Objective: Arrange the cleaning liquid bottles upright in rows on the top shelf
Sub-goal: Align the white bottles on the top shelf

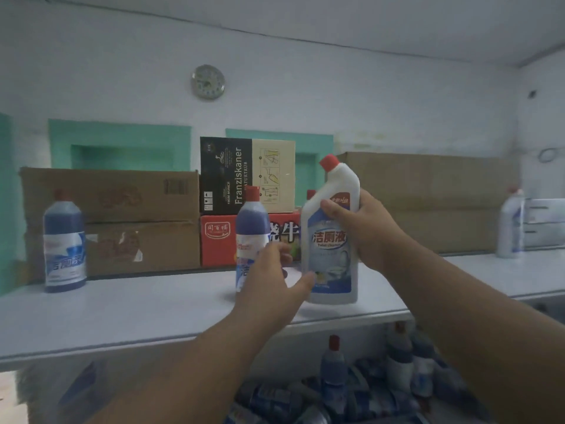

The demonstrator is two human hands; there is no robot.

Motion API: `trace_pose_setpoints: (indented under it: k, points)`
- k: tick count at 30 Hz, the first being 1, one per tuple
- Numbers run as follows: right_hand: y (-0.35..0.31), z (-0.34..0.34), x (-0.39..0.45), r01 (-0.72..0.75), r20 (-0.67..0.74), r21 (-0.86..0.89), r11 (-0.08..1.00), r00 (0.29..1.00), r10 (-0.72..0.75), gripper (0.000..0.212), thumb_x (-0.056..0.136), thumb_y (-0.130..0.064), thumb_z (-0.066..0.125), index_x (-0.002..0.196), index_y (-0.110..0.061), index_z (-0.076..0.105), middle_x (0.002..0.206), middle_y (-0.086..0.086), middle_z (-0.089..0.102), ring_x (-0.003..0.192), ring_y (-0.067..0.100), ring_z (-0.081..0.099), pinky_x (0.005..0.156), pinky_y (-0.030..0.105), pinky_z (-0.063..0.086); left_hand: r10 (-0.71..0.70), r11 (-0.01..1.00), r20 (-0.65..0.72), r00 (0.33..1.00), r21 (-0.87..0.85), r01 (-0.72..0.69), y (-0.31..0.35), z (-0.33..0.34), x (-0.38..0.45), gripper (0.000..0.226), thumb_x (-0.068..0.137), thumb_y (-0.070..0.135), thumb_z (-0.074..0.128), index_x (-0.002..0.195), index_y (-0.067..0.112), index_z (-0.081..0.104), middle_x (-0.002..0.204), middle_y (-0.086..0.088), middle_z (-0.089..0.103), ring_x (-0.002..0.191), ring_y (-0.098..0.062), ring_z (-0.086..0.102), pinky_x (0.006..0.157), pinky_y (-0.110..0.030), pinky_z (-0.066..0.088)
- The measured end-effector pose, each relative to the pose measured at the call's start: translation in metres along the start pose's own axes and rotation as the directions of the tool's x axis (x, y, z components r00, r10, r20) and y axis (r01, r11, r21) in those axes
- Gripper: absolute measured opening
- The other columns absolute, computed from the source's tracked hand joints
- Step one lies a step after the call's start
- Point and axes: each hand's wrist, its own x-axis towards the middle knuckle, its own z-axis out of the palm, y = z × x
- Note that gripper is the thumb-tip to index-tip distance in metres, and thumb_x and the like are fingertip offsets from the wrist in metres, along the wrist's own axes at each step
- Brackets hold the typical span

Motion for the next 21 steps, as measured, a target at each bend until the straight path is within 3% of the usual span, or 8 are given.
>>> trace_pose_setpoints:
  k: [4,10,13,16,21]
  points:
    - [-0.023,-0.028,-0.011,0.011,-0.017,0.021,1.000,1.000,-0.011,0.036,0.085,-0.028,0.077,0.112,-0.010,0.061,0.090,0.008,0.075,0.083,0.030,0.075,0.068,0.044,0.061,0.044,0.992,0.150,0.988,-0.123,-0.025,0.025,0.017,0.006,0.049,0.087,0.046,0.070,0.126,0.037,0.042,0.118,0.015,0.054,0.103,-0.008,0.058,0.095,-0.040,0.054]
    - [-0.037,-0.107,-0.032,0.030,-0.102,-0.083,0.996,0.994,-0.038,0.036,0.084,-0.023,0.078,0.113,-0.009,0.062,0.094,0.011,0.074,0.087,0.032,0.074,0.075,0.048,0.061,0.133,0.964,0.327,0.936,-0.262,-0.045,0.074,0.085,0.011,0.041,0.087,0.048,0.067,0.120,0.039,0.045,0.112,0.020,0.057,0.101,-0.005,0.058,0.091,-0.034,0.054]
    - [-0.042,-0.170,-0.048,0.039,-0.181,-0.133,0.990,0.981,-0.063,0.039,0.084,-0.024,0.079,0.115,-0.010,0.061,0.095,0.010,0.073,0.088,0.030,0.074,0.077,0.047,0.062,0.171,0.939,0.404,0.899,-0.344,-0.024,0.113,0.141,0.013,0.039,0.087,0.049,0.066,0.120,0.037,0.048,0.113,0.018,0.062,0.102,-0.004,0.060,0.094,-0.035,0.054]
    - [-0.045,-0.245,-0.062,0.029,-0.251,-0.190,0.981,0.965,-0.077,0.042,0.083,-0.026,0.079,0.117,-0.009,0.061,0.096,0.011,0.073,0.088,0.030,0.074,0.075,0.044,0.062,0.237,0.915,0.452,0.860,-0.400,-0.042,0.157,0.206,0.014,0.043,0.084,0.053,0.068,0.119,0.036,0.050,0.110,0.016,0.065,0.098,-0.004,0.063,0.087,-0.034,0.057]
    - [-0.049,-0.372,-0.069,0.017,-0.296,-0.227,0.974,0.951,-0.085,0.046,0.082,-0.025,0.080,0.118,-0.004,0.060,0.096,0.013,0.072,0.089,0.034,0.073,0.076,0.045,0.061,0.321,0.906,0.522,0.790,-0.412,-0.095,0.233,0.315,0.024,0.049,0.084,0.056,0.067,0.123,0.033,0.048,0.114,0.014,0.063,0.101,-0.004,0.062,0.089,-0.035,0.056]
